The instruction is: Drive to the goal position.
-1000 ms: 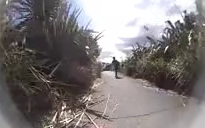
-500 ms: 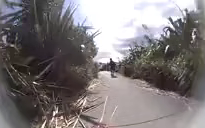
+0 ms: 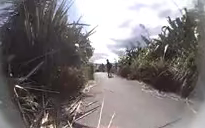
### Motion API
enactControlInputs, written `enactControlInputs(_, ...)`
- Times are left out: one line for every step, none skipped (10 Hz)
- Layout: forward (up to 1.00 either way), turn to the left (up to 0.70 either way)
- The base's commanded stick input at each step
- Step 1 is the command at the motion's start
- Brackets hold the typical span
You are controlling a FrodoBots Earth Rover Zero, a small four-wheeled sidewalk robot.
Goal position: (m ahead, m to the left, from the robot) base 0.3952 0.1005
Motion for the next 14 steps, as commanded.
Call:
enactControlInputs(0.5, 0.0)
enactControlInputs(0.5, 0.0)
enactControlInputs(0.4, 0.01)
enactControlInputs(0.15, 0.03)
enactControlInputs(0.06, 0.04)
enactControlInputs(0.0, 0.06)
enactControlInputs(0.0, 0.08)
enactControlInputs(0.0, 0.1)
enactControlInputs(0.0, 0.13)
enactControlInputs(0.0, 0.14)
enactControlInputs(0.0, 0.14)
enactControlInputs(0.0, 0.13)
enactControlInputs(0.0, 0.13)
enactControlInputs(0.0, 0.09)
